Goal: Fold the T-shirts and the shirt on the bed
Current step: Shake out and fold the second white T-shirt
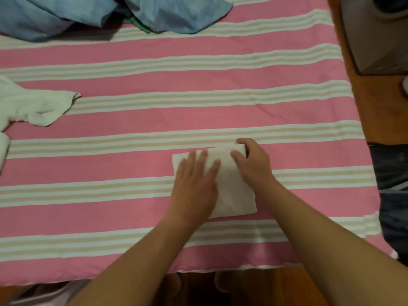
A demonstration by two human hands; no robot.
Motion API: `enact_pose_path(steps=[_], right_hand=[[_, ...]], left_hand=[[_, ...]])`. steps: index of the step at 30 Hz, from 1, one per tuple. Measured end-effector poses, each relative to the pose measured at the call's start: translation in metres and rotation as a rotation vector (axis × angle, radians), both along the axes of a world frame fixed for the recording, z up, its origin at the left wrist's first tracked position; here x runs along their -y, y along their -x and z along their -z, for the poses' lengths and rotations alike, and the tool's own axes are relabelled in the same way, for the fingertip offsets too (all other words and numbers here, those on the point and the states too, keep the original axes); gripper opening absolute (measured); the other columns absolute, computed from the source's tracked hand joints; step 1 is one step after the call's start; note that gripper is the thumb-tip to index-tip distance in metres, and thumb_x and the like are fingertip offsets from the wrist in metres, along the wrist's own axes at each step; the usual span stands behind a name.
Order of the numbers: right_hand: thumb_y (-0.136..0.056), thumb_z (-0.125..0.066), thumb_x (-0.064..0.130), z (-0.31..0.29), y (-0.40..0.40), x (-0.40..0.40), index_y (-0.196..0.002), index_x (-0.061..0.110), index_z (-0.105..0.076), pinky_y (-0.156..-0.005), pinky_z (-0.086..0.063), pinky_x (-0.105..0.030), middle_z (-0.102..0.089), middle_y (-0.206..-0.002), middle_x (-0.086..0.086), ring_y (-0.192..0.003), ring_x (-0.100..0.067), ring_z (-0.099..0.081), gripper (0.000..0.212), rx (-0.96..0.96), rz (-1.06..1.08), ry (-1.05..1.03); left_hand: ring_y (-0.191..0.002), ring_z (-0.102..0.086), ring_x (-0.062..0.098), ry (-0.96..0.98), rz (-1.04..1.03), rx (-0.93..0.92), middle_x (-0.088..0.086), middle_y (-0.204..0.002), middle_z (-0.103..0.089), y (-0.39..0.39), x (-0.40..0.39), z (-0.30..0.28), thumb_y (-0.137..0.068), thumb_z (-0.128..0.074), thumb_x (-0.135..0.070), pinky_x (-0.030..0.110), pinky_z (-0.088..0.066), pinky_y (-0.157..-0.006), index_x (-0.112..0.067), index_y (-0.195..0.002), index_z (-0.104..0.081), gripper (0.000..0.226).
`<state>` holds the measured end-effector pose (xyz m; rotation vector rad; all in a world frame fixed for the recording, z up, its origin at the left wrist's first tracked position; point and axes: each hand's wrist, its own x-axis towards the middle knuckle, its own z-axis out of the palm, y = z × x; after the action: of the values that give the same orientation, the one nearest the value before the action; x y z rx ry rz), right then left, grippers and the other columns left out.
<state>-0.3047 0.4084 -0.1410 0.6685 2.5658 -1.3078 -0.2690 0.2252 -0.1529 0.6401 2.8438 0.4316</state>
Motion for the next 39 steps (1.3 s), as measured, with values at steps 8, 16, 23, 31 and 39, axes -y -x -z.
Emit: enact_pose_path(steps=[8, 16, 23, 31, 39], right_hand=[[-0.102, -0.052, 0.030, 0.010, -0.012, 0.008, -0.110, 0.010, -0.064, -0.076, -0.040, -0.032, -0.063, -0.095, -0.001, -0.089, -0.021, -0.057, 0.025, 0.100, 0.023, -0.116], [-0.100, -0.050, 0.038, 0.016, -0.018, 0.006, -0.107, 0.017, -0.054, -0.072, -0.048, -0.039, -0.056, -0.101, -0.002, -0.091, -0.024, -0.054, 0.022, -0.059, 0.069, -0.429], [-0.105, -0.036, 0.044, 0.033, -0.052, 0.025, -0.160, 0.033, -0.004, -0.113, -0.029, -0.049, -0.018, -0.162, -0.010, -0.143, -0.035, -0.022, 0.065, 0.178, -0.352, -0.615], [-0.101, -0.055, 0.021, -0.007, -0.060, 0.025, -0.157, 0.039, -0.028, -0.108, -0.034, -0.031, -0.029, -0.162, 0.000, -0.142, -0.025, -0.038, 0.064, 0.220, 0.052, 0.205], [-0.096, -0.064, 0.017, -0.060, -0.278, -0.026, -0.134, 0.040, -0.053, -0.084, -0.043, -0.008, -0.052, -0.130, 0.014, -0.119, -0.010, -0.051, 0.046, 0.057, 0.389, 0.298]], left_hand=[[-0.153, 0.026, 0.029, 0.227, -0.094, 0.157, 0.002, -0.168, 0.020, -0.023, -0.008, 0.032, -0.105, -0.011, -0.060, 0.064, 0.002, -0.122, -0.034, -0.161, 0.011, 0.066], [-0.150, 0.033, 0.027, 0.338, -0.152, 0.309, -0.003, -0.164, 0.033, -0.011, -0.023, 0.013, -0.101, -0.004, -0.065, 0.067, -0.012, -0.119, -0.035, -0.155, 0.027, 0.069], [-0.155, 0.012, 0.033, 0.137, -0.189, 0.275, 0.002, -0.170, 0.014, 0.013, -0.019, 0.018, -0.104, -0.031, -0.053, 0.066, -0.017, -0.118, -0.037, -0.160, -0.002, 0.065], [-0.123, -0.057, 0.016, -0.908, -0.755, 0.896, -0.010, -0.152, -0.042, -0.022, 0.045, -0.015, -0.103, -0.052, -0.007, 0.034, -0.051, -0.100, -0.039, -0.158, -0.028, 0.067], [-0.123, -0.049, 0.005, -0.623, -0.218, 0.939, -0.023, -0.138, -0.050, -0.121, -0.013, -0.068, -0.098, -0.060, -0.010, 0.005, -0.038, -0.090, -0.051, -0.127, -0.060, 0.051]])
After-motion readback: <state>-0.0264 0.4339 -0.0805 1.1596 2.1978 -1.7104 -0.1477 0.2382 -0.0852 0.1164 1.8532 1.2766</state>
